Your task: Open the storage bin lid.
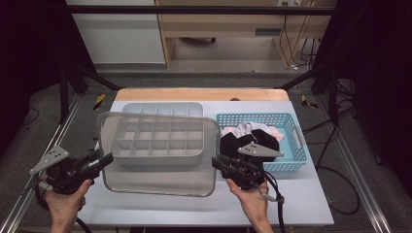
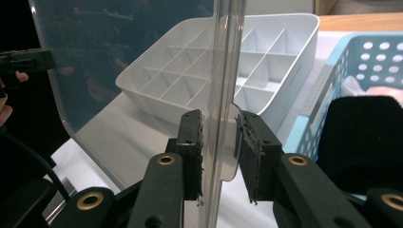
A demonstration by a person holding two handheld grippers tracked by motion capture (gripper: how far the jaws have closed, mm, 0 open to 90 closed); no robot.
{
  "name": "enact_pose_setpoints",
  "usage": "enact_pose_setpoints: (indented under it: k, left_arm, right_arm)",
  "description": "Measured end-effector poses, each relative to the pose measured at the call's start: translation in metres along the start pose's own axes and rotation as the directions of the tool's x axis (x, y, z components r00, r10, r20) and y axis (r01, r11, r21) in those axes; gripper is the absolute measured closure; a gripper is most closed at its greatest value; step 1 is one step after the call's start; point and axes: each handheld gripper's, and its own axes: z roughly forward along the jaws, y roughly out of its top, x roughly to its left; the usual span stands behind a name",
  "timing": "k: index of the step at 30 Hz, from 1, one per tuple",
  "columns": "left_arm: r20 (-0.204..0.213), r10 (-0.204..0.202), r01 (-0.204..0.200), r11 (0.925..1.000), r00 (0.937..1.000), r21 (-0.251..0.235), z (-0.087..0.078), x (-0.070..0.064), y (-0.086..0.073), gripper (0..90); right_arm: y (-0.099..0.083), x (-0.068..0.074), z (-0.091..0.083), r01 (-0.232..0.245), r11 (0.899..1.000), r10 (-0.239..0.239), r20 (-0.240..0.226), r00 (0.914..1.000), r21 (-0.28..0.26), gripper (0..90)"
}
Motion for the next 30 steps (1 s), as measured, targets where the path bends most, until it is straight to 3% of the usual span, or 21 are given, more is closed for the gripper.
enact_pose_setpoints:
  k: [19, 30]
  left_arm:
    - [-0.019, -0.068, 0.069, 0.9946, 0.9975, 0.078, -0.009, -0.004, -0.045, 52.9]
    - [-0.029, -0.076, 0.079, 0.9875, 0.9967, 0.136, -0.008, -0.001, -0.068, 52.8]
  right_arm:
    - [-0.026, -0.004, 0.004, -0.038, 0.995, 0.042, -0.044, 0.9982, 0.087, 72.5]
    - [-0.041, -0.004, 0.011, -0.044, 0.991, 0.049, -0.036, 0.9981, 0.128, 72.4]
